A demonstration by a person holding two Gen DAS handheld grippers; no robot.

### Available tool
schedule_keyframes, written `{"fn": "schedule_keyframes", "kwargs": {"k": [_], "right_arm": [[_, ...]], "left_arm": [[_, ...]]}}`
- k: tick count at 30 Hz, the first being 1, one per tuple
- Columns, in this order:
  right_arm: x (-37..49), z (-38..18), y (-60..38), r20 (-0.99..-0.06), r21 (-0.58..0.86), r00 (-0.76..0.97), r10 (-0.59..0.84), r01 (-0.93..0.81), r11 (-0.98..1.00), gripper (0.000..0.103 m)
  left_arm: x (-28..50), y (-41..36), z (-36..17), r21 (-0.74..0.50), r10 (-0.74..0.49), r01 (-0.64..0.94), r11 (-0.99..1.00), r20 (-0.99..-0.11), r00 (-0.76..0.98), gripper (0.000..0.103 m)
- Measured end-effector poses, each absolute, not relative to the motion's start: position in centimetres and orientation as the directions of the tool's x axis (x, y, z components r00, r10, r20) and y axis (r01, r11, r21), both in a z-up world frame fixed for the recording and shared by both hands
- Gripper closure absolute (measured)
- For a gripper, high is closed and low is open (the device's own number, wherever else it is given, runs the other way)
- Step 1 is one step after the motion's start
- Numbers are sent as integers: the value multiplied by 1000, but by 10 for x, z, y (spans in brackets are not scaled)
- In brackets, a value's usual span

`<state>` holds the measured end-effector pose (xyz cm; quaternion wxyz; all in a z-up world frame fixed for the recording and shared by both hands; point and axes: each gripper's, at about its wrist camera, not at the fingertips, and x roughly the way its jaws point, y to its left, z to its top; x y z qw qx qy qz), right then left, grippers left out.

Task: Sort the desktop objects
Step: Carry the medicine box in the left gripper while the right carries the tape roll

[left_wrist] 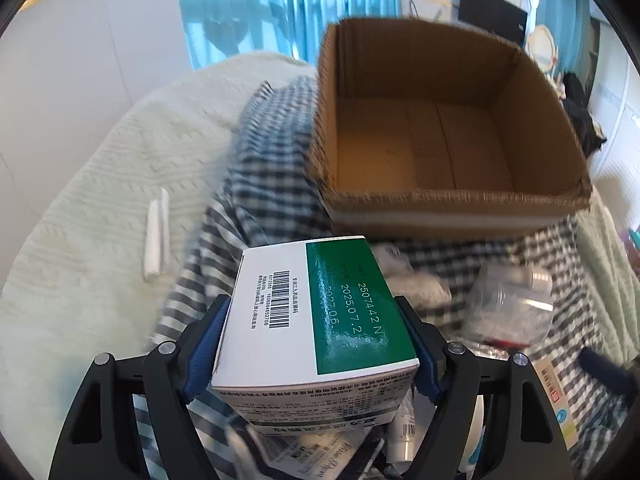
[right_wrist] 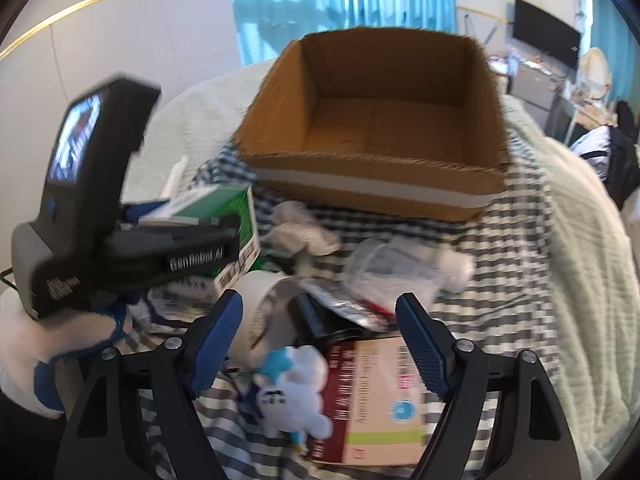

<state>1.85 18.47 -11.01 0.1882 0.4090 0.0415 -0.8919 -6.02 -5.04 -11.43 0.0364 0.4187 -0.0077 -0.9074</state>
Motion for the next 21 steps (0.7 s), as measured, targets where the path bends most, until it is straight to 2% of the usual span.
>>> {"fn": "schedule_keyframes", "kwargs": {"k": [4, 6, 12, 16, 18, 21], "right_arm": [[15, -123, 169, -762, 97, -559, -328, 402, -910, 33], [11, -130, 160, -774, 104, -537, -335, 414, -904, 41], [9, -149, 137, -801, 117, -483, -354, 454, -883, 49], [9, -155, 127, -801, 142, -452, -392, 493, -859, 66], [10, -154, 126, -793, 164, -439, -422, 513, -843, 82], [13, -152, 123, -786, 174, -431, -443, 534, -827, 88]], "left_arm": [[-53, -55, -98, 62, -98, 77, -995, -713, -695, 23], [-50, -57, -89, 68, -106, 82, -994, -686, -720, 23], [-40, -60, -73, 88, -122, 85, -992, -630, -767, 23], [-37, -61, -66, 79, -108, 75, -994, -616, -780, 23], [-36, -62, -62, 78, -107, 76, -994, -605, -789, 23], [-31, -62, -54, 71, -103, 75, -995, -588, -803, 23]]}}
